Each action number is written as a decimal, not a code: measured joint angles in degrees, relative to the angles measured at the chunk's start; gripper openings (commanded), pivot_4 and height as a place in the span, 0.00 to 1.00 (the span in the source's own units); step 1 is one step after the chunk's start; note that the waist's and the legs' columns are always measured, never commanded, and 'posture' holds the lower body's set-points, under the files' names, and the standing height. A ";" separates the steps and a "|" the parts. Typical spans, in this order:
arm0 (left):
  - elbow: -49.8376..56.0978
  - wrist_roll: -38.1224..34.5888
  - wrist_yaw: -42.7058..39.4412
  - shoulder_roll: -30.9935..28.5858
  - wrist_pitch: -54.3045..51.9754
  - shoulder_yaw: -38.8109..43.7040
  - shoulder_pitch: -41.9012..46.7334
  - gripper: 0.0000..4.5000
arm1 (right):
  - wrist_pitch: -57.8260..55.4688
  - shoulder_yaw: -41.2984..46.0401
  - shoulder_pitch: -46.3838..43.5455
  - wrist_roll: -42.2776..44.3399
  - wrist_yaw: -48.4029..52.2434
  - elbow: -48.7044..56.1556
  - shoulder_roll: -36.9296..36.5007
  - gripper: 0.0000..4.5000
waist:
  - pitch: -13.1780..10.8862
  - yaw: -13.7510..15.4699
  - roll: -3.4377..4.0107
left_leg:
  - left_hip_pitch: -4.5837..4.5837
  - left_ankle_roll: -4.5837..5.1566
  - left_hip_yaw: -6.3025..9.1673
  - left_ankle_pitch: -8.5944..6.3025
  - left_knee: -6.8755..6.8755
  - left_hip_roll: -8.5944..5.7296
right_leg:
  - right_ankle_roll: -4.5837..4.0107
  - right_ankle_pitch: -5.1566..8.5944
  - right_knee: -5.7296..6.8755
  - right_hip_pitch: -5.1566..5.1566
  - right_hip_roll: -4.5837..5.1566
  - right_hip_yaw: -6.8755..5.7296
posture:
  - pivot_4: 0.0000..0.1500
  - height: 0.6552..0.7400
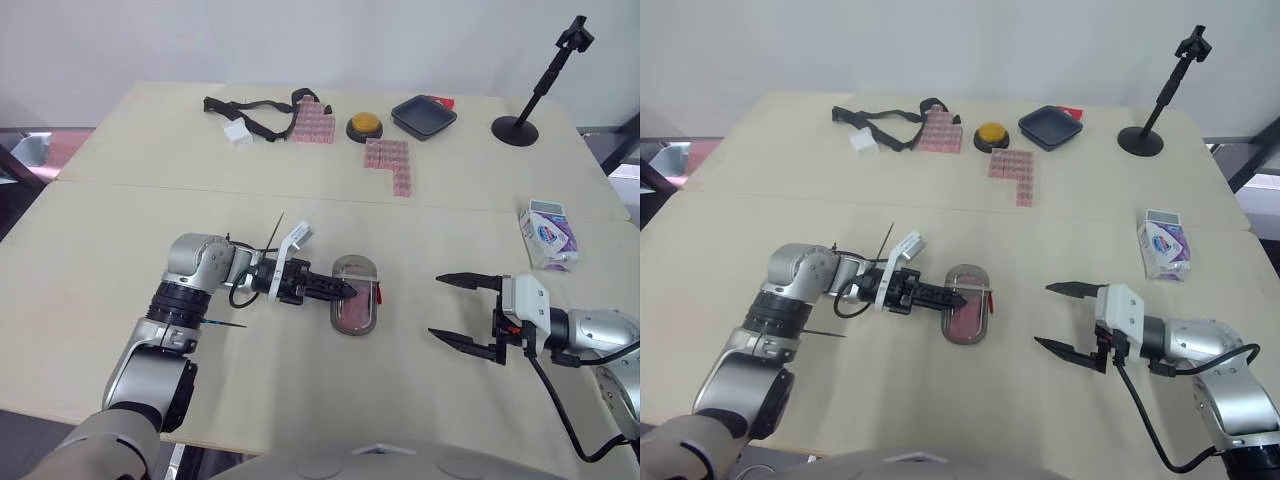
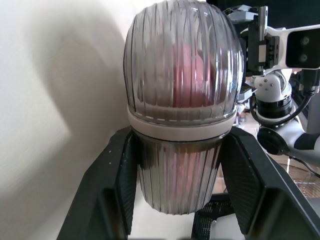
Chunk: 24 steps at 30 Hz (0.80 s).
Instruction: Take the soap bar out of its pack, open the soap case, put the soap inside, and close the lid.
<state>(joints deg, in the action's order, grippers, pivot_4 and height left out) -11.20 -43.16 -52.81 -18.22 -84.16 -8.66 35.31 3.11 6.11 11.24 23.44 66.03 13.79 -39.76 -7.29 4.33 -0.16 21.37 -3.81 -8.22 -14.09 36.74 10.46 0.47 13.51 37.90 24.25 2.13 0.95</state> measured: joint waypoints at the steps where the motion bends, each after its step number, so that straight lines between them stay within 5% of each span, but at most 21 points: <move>1: -0.13 0.00 -0.37 -0.25 0.71 -0.64 0.12 0.54 | 0.11 -0.13 0.00 0.00 0.02 -0.16 0.00 1.00 | 0.00 0.00 0.00 | -0.02 0.00 0.00 0.00 0.00 0.00 | -0.01 0.00 -0.03 -0.04 0.00 0.00 | 1.00 0.93; 7: -0.14 0.93 -2.92 -1.43 4.85 -4.48 0.82 0.99 | 0.75 -0.31 -0.25 -0.18 0.28 -2.10 -0.02 1.00 | 0.09 -0.03 0.12 | -0.14 0.11 0.01 0.02 -0.01 -0.08 | -0.02 -0.02 -0.24 -0.29 0.12 -0.02 | 1.00 0.93; 15: 0.80 2.48 -7.77 -6.66 13.19 -8.95 0.83 0.99 | 1.54 -0.70 -1.12 -0.63 0.42 -4.18 -0.03 1.00 | 0.09 -1.15 0.13 | -0.37 0.27 -0.03 0.12 -0.10 -0.08 | -0.17 -0.14 -0.44 -0.51 0.16 -0.03 | 1.00 0.93; 19: 3.37 6.78 -13.76 -14.51 23.98 -10.55 -1.42 0.99 | 0.43 -0.51 -1.92 -0.39 -1.09 -4.58 0.05 1.00 | 0.07 -2.19 0.16 | -0.42 0.26 -0.04 0.16 -0.43 -0.05 | -0.17 -0.14 -0.56 -0.50 0.11 -0.04 | 1.00 0.93; 24: 2.21 16.85 -13.44 -17.73 52.93 -4.52 -9.18 0.99 | -0.78 1.14 -2.84 -0.15 -4.97 -6.67 1.68 1.00 | 0.06 -2.37 0.16 | -0.15 0.26 0.06 0.14 -0.61 -0.08 | -0.13 -0.17 -0.90 -0.43 0.12 -0.25 | 1.00 0.93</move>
<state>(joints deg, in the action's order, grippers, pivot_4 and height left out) -8.99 -26.31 -66.25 -35.95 -31.23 -13.18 26.13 2.32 7.25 8.40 23.29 61.06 7.12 -38.08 -7.23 1.96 0.00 21.23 -3.54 -8.16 -13.95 36.13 10.39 0.34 13.34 36.99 23.81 2.25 0.71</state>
